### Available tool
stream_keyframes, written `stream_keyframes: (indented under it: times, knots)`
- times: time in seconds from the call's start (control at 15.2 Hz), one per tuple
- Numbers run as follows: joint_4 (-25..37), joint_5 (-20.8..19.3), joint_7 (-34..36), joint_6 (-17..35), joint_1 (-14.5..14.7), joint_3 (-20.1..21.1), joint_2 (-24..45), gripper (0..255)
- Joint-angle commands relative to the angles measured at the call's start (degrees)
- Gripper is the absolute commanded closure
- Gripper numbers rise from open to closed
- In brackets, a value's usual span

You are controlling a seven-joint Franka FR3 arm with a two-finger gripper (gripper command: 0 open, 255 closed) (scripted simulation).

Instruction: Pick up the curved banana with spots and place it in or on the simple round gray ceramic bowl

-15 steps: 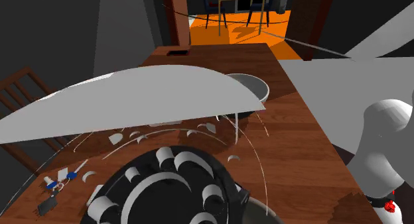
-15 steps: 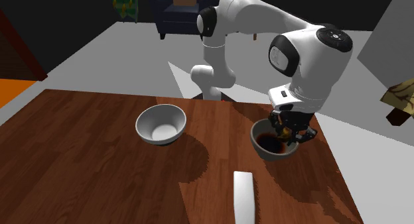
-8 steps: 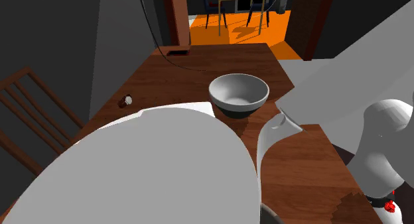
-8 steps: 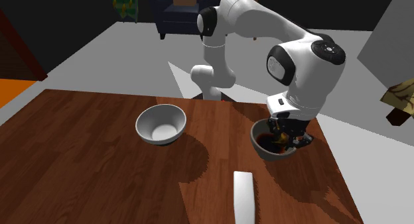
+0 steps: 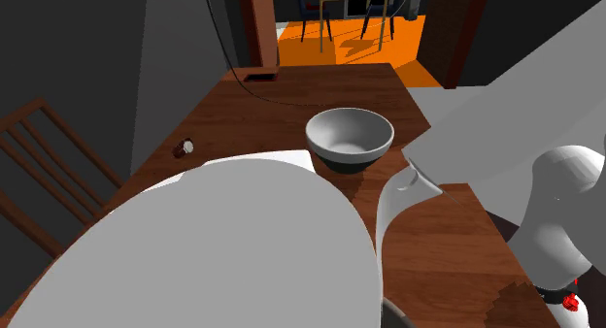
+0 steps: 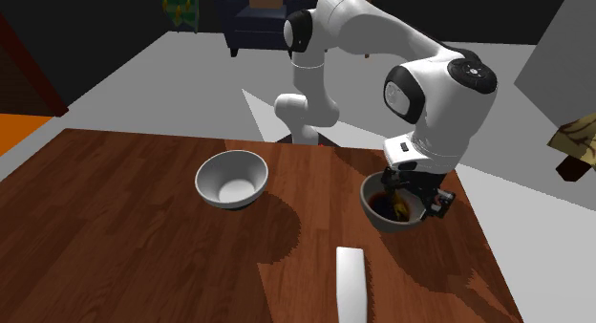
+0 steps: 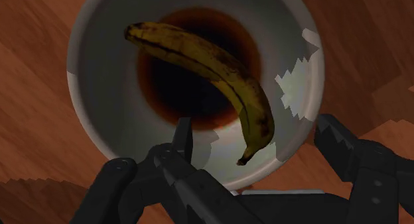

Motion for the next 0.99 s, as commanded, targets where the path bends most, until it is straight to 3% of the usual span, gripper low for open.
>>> stream_keyframes:
  times: [0.0,0.13,0.4,0.92]
  knots:
    - [0.0,0.0,0.0,0.0,0.0,0.0,0.0,0]
    - [0.0,0.0,0.0,0.0,0.0,0.0,0.0,0]
    - [8.9,-1.1,0.9,-7.5,0.1,0.2,1.8,0]
    - [8.9,-1.1,0.9,-7.5,0.2,0.2,1.8,0]
